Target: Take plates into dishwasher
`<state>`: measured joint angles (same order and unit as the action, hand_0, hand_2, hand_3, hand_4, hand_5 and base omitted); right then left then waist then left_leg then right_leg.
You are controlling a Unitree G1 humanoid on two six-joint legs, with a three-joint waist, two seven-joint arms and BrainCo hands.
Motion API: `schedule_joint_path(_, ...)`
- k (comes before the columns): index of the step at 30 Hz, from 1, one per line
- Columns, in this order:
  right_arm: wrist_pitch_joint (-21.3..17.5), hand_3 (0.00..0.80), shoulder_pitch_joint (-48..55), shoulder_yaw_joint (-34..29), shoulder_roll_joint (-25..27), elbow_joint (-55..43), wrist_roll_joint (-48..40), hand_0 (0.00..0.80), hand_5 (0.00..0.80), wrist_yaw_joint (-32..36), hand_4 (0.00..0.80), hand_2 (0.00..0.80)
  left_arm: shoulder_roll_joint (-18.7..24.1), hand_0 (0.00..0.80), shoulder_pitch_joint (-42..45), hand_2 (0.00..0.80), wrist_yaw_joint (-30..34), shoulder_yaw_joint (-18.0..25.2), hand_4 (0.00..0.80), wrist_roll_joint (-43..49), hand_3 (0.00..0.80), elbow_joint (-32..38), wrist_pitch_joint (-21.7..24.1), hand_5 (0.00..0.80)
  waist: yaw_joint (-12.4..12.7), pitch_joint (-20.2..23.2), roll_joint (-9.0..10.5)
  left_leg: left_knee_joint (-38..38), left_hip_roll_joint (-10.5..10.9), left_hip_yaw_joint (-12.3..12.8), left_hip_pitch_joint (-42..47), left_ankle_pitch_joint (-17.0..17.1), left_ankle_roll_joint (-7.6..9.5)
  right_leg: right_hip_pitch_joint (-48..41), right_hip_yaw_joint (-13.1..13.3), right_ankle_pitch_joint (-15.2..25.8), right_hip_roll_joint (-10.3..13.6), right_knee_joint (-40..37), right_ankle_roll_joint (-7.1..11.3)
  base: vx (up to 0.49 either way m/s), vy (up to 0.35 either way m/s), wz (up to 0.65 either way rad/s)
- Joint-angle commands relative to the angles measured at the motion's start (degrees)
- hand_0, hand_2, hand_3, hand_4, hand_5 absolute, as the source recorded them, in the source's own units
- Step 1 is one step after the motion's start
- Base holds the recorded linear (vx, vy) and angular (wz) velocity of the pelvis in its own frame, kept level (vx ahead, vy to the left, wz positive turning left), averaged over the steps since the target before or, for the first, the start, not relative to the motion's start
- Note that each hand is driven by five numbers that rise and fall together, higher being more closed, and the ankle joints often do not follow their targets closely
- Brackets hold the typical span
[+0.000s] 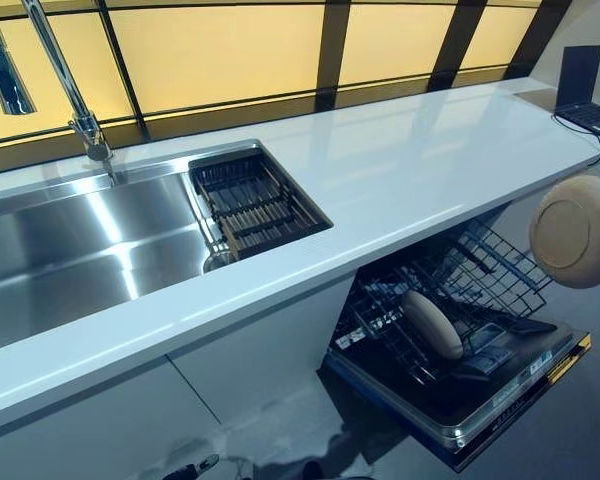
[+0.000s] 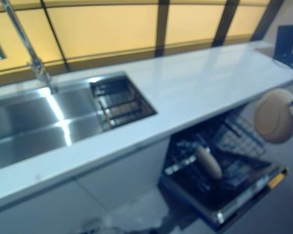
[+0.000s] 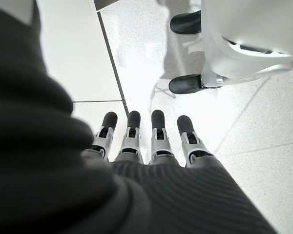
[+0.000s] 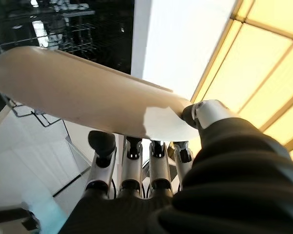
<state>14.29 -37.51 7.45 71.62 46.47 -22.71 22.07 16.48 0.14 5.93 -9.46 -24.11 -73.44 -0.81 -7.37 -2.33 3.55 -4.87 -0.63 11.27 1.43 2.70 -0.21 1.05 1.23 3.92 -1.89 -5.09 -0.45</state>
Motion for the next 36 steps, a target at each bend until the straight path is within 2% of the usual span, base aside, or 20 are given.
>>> schedule_joint_path(1, -8.1, 0.8, -0.8, 1.7, 3.7, -1.7, 6.7, 0.8, 0.8, 3.5, 0.8, 0.8, 2.3, 0.0, -0.5, 0.0, 0.4, 1.4, 0.0, 2.1, 0.0, -2.1, 0.2, 0.0, 0.5, 0.7, 2.64, -0.1, -1.8, -2.0, 2.3, -3.3, -1.65, 1.0, 0.6, 2.7, 4.2, 0.1, 6.52, -0.021, -0.031, 0.0)
schedule_joint_path(3, -8.2, 0.8, -0.4, 3.3, 3.9, -3.7, 7.3, 0.8, 0.8, 4.4, 0.8, 0.8, 2.3, 0.0, -0.3, 0.0, 0.3, 1.4, 0.0, 2.0, 0.0, -1.6, 0.0, 0.0, 0.5, 0.5, 2.52, -0.1, -1.8, -2.1, 2.1, -3.2, -1.64, 1.1, 0.7, 2.8, 4.2, 0.1, 6.49, 0.0, 0.0, 0.0)
schedule_joint_path(6, -12.0, 0.8, -0.3, 6.6, 3.5, -5.2, 11.9, 0.8, 0.8, 5.0, 0.8, 0.8, 2.4, 0.0, -0.4, 0.0, 0.5, 1.8, 0.0, 2.3, 0.0, -1.3, 0.2, 0.0, 0.6, -0.2, 2.27, -0.1, -1.7, -2.1, 1.9, -3.1, -1.63, 1.5, 0.5, 2.9, 4.2, 0.1, 6.41, -0.025, -0.037, -0.02)
schedule_joint_path(9, -12.6, 0.8, 0.2, 7.9, 3.2, -6.8, 14.6, 0.8, 0.8, 5.0, 0.8, 0.8, 2.3, 0.0, -0.4, 0.0, 0.3, 1.8, 0.0, 2.2, 0.0, -0.8, 0.1, 0.0, 0.5, -0.6, 2.15, -0.1, -1.7, -2.1, 1.6, -3.0, -1.68, 1.7, 0.4, 2.9, 4.3, 0.1, 6.41, 0.0, 0.0, 0.0)
schedule_joint_path(14, -11.1, 0.8, 2.4, 8.5, 1.3, -9.3, 16.9, 0.8, 0.8, 5.9, 0.8, 0.8, 2.2, 0.0, -0.8, 0.0, 0.2, 2.4, 0.0, 2.3, 0.0, -0.4, 0.0, 0.0, 0.4, -1.6, 1.8, -0.1, -1.8, -2.1, 1.1, -2.8, -1.7, 2.1, 0.1, 3.0, 4.5, 0.1, 6.4, -0.012, -0.026, 0.0)
schedule_joint_path(21, -10.4, 0.8, 5.6, 7.4, -3.2, -7.8, 19.9, 0.8, 0.8, 5.8, 0.8, 0.8, 2.1, 0.0, -1.6, 0.0, 0.1, 2.8, 0.0, 2.0, 0.0, -0.2, 1.2, 0.0, 0.4, -3.0, 0.9, -0.1, -1.9, -2.0, 0.8, -2.6, -1.72, 2.5, -0.2, 3.1, 4.8, 0.1, 6.3, -0.001, -0.005, 0.0)
schedule_joint_path(26, -10.6, 0.8, 7.1, 6.9, -6.7, -4.8, 22.9, 0.8, 0.8, 3.2, 0.8, 0.8, 2.0, 0.0, -2.4, 0.0, 0.0, 2.8, 0.0, 0.9, 0.0, 0.5, 2.2, 0.0, 0.6, -4.2, -0.07, -0.1, -1.7, -2.3, 0.4, -2.5, -1.65, 2.9, -0.3, 3.2, 5.1, 0.1, 6.22, 0.0, 0.0, 0.0)
schedule_joint_path(31, -10.8, 0.8, 7.1, 7.1, -7.9, -3.3, 26.3, 0.8, 0.8, 0.3, 0.8, 0.8, 1.7, 0.0, -2.5, 0.0, -0.2, 2.3, 0.0, -0.4, 0.0, 1.4, 2.6, 0.0, 0.7, -5.2, -1.01, -0.1, -1.6, -2.6, -0.1, -2.4, -1.68, 3.4, -0.3, 3.2, 5.3, 0.1, 6.11, -0.008, -0.001, 0.0)
schedule_joint_path(36, -11.3, 0.8, 6.5, 8.2, -9.5, -2.7, 31.2, 0.8, 0.8, -5.5, 0.8, 0.8, 1.7, 0.0, -2.9, 0.0, 0.3, 1.6, 0.0, -0.7, 0.0, 1.9, 2.7, 0.0, 0.6, -6.7, -2.48, -0.1, -1.3, -2.8, -1.1, -2.1, -1.88, 4.4, -0.3, 3.5, 5.8, 0.1, 6.18, -0.042, 0.014, -0.01)
